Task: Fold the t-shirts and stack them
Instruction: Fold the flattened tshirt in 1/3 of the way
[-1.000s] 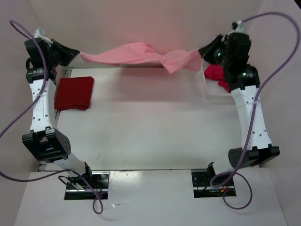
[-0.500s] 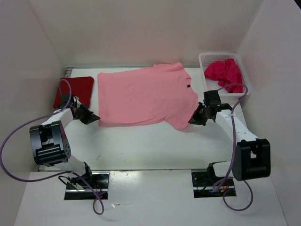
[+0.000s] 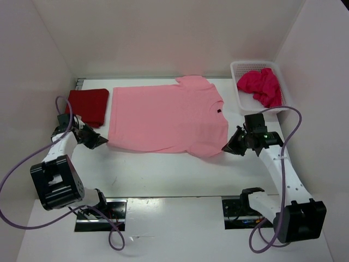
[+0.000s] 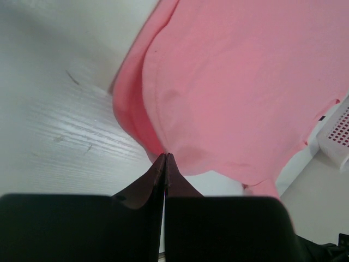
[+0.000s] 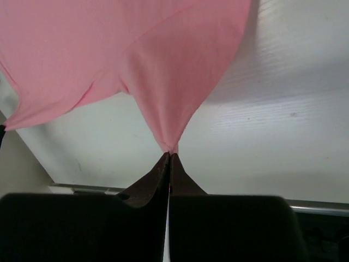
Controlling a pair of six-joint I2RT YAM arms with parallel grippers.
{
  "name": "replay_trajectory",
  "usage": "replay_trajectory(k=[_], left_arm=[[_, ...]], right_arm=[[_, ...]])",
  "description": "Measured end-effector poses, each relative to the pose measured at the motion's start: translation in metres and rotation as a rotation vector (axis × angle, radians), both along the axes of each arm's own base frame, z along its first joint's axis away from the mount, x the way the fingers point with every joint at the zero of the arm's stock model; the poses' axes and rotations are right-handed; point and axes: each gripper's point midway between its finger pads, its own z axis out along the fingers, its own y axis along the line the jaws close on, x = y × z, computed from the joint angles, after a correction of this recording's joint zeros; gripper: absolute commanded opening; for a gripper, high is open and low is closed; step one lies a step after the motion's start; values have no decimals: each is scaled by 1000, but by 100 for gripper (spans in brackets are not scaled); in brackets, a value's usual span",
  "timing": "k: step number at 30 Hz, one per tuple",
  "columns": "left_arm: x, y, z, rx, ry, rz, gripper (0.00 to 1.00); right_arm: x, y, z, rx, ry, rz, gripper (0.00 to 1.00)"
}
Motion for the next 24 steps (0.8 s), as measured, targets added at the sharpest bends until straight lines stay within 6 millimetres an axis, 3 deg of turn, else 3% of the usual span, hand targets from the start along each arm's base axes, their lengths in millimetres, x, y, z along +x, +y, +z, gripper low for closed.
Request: replay_trajectory(k=[4, 15, 24], left_arm=[[17, 4, 11, 2, -27, -4, 0], [93, 9, 12, 8, -61, -25, 0], [133, 30, -2, 44, -56, 27, 0]], right_arm=[[26, -7, 1, -18, 12, -21, 0], [175, -12, -2, -77, -75, -16, 0], [267, -16, -3, -108, -147, -24, 0]])
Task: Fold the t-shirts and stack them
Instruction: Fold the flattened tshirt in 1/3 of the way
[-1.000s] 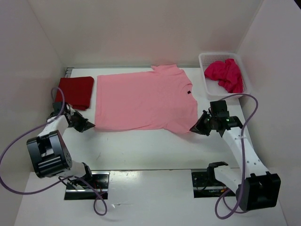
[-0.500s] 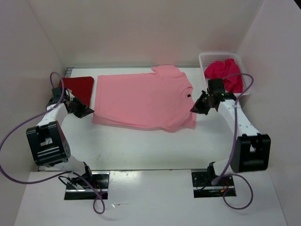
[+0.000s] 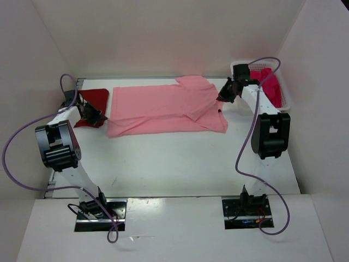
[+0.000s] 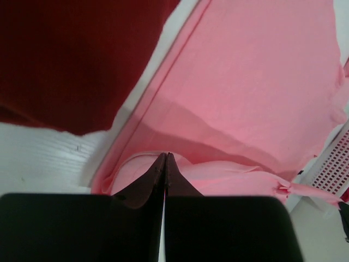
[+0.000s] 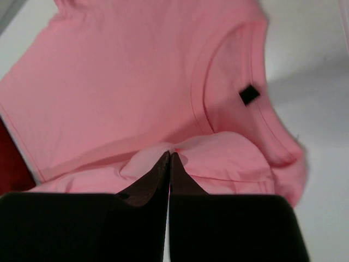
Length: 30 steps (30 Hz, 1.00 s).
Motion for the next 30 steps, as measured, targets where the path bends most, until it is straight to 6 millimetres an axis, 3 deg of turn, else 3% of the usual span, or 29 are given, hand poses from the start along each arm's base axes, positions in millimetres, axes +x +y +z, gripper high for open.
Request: replay_trajectory(k=[4, 8, 11, 13, 16, 17, 20, 21, 23, 24, 25, 30], left_arm=[[12, 3, -13, 10, 20, 5, 0], [30, -2, -19, 11, 21, -3, 6], [42, -11, -16, 18, -2, -23, 7], [50, -18, -8, 25, -27, -35, 7], [66, -25, 7, 37, -79, -33, 20], [70, -26, 11, 42, -94, -35, 22], [79, -24, 19, 50, -122, -13, 38], [80, -23, 20, 55, -126, -8, 42], [79, -21, 21, 65, -132, -5, 46], [76, -21, 22, 67, -133, -6, 46], [71, -22, 24, 69, -136, -6, 43], [14, -30, 31, 85, -126, -5, 43]], right_arm=[[38, 1, 1, -5, -36, 1, 0], [63, 0, -13, -19, -39, -2, 4], [62, -3, -26, -35, -10, -7, 9], [61, -4, -28, -43, -1, -9, 22], [61, -7, -25, -59, -11, -12, 35], [60, -8, -24, -60, -14, -14, 35], [42, -9, -21, -66, -12, -14, 36], [33, -9, -18, -65, -8, -13, 32], [14, -10, -11, -64, -16, -9, 20], [2, -10, -7, -62, -19, -8, 6], [-8, -10, -5, -62, -28, -5, 1], [-56, -14, -19, -68, 15, -10, 4]])
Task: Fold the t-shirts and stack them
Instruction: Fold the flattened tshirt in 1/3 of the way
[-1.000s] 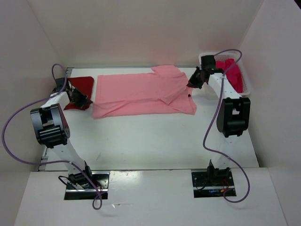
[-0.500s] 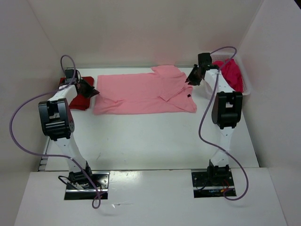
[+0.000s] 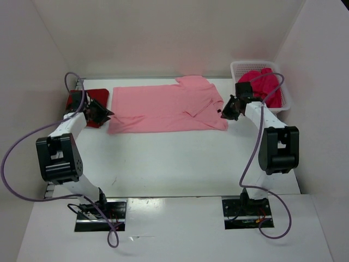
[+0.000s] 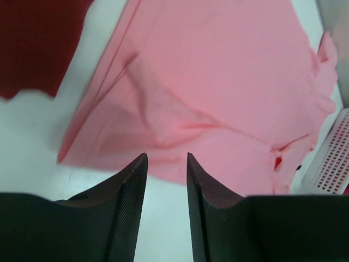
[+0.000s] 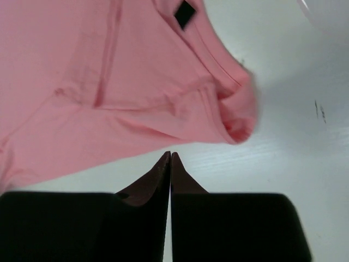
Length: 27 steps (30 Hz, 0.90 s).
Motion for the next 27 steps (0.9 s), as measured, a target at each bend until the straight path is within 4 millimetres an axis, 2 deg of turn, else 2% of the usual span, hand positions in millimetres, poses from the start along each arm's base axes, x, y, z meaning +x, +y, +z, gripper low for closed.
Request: replay_trajectory(k=[1, 2, 4, 7, 10, 12, 14, 20, 21, 22, 24, 27], left_arm=[[-14, -2, -1, 1, 6, -3, 43], [-23, -3, -2, -2, 12, -4, 43], [-35, 0, -11, -13, 37, 2, 44], [-47, 6, -40, -34, 109, 7, 44], [-54, 4, -71, -65, 188, 4, 44], [-58, 2, -84, -81, 225, 1, 42], [-57, 0, -87, -97, 227, -8, 40], [-54, -1, -91, -105, 222, -15, 19], [-53, -1, -92, -105, 222, -16, 10], [-53, -2, -92, -108, 223, -16, 7], [-53, -2, -93, -108, 224, -18, 1], [-51, -1, -92, -106, 221, -17, 0]], right_arm=[[-8, -1, -9, -3, 21, -3, 18], [-14, -3, -18, -4, 45, -7, 25], [-28, -8, -39, -11, 99, -16, 33], [-38, -15, -58, -24, 150, -33, 35], [-36, -19, -65, -39, 155, -45, 35], [-33, -21, -68, -46, 152, -50, 35], [-31, -22, -71, -50, 152, -53, 35], [-24, -22, -84, -54, 170, -54, 35], [-23, -22, -86, -54, 173, -54, 33], [-23, -22, -88, -54, 176, -53, 31], [-23, -22, -88, -54, 177, -50, 18], [-18, -21, -83, -56, 160, -46, 11]])
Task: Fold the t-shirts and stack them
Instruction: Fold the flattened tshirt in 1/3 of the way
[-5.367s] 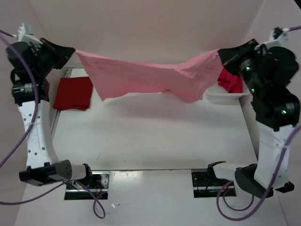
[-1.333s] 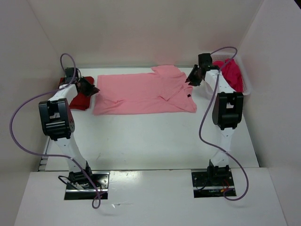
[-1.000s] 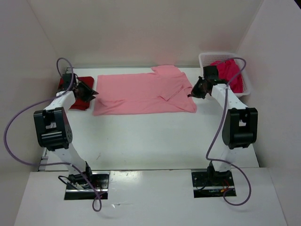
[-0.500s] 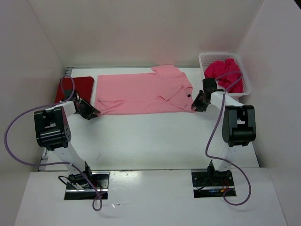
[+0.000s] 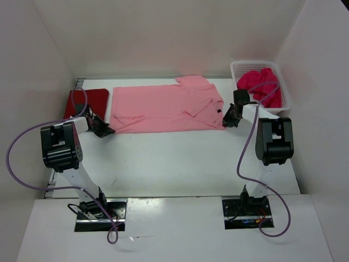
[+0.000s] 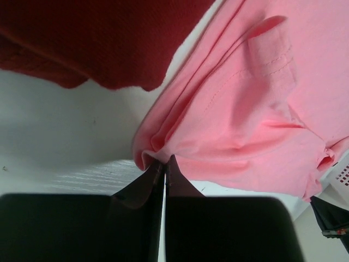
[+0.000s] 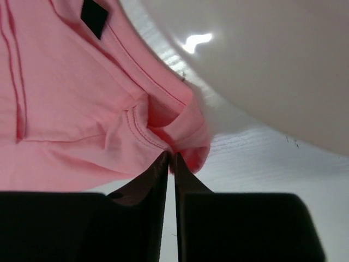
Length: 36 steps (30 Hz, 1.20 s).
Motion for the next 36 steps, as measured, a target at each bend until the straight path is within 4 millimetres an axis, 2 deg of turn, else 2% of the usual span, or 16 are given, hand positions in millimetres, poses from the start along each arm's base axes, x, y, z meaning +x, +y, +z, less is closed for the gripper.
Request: replay_trajectory(k=[4, 11, 14, 17, 19, 21, 22, 24, 30, 33, 36], left_arm=[[2, 2, 1, 10, -3, 4, 0], [5, 7, 2, 35, -1, 16, 0], [7, 9, 4, 43, -3, 19, 0], [9, 10, 5, 49, -9, 19, 0], [9, 11, 5, 52, -7, 21, 0], [9, 11, 5, 54, -5, 23, 0], [8, 11, 5, 55, -5, 23, 0], [9, 11, 5, 55, -5, 23, 0], [8, 11, 5, 55, -5, 22, 0], [9, 11, 5, 54, -5, 22, 0], [8, 11, 5, 54, -5, 22, 0]], right_arm=[[8, -2, 7, -16, -25, -4, 6], [24, -12, 16, -69, -62, -26, 6], [35, -15, 11, -90, -65, -33, 6], [37, -16, 5, -104, -57, -32, 17], [37, -14, 5, -108, -57, -25, 30], [37, -13, 7, -107, -61, -18, 37], [36, -13, 10, -104, -66, -15, 41], [31, -12, 16, -99, -72, -10, 42], [8, -5, 43, -75, -116, 4, 43], [-1, 5, 38, -53, -100, 15, 43], [-6, 21, 20, -32, -55, 38, 43]])
